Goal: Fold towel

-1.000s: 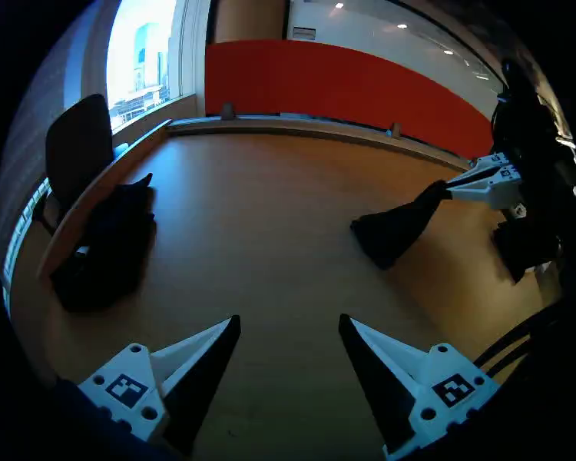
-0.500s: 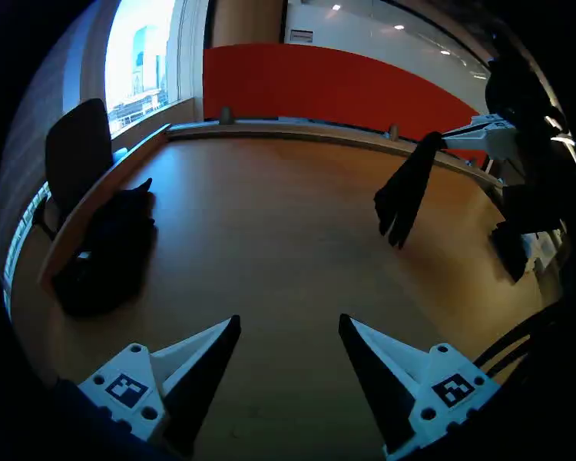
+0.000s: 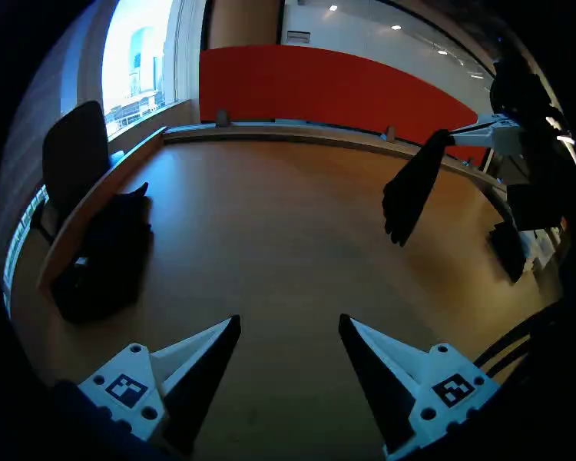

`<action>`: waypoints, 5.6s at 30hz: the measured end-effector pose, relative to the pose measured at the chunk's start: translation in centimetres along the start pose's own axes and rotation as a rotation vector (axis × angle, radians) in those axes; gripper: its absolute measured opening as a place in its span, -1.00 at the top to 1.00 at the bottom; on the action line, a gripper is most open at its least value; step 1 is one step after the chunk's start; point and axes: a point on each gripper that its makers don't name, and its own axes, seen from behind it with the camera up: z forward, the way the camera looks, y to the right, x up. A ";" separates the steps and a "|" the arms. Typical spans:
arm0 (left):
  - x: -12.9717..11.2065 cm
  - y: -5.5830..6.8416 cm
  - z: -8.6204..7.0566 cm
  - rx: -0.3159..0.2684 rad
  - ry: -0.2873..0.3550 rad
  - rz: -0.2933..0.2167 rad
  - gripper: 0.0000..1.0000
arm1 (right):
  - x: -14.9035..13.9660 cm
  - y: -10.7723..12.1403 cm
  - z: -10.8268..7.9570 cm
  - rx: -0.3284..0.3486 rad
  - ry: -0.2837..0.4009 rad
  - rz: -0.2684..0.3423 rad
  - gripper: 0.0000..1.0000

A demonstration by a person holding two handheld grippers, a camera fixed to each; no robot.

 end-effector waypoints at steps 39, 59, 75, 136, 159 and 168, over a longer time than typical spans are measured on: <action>1.5 1.3 0.3 0.016 -0.010 0.025 -0.90 | -10.6 17.0 -14.1 -0.181 -0.090 0.101 0.90; 2.2 2.3 0.4 0.029 -0.021 0.045 -0.91 | -16.1 23.8 -19.6 -0.271 -0.132 0.160 0.90; 2.5 3.0 0.4 0.032 -0.025 0.059 -0.90 | -20.6 29.0 -24.2 -0.359 -0.183 0.208 0.90; 2.0 4.2 -0.7 0.010 -0.027 0.100 -0.90 | -40.5 23.3 -32.3 -0.497 -0.417 0.483 0.90; 1.8 3.7 -1.2 0.029 -0.033 0.121 -0.90 | -47.2 22.9 -31.2 -0.549 -0.537 0.602 0.90; 1.9 3.6 -1.1 0.033 -0.034 0.121 -0.90 | -48.6 22.9 -30.9 -0.570 -0.577 0.621 0.90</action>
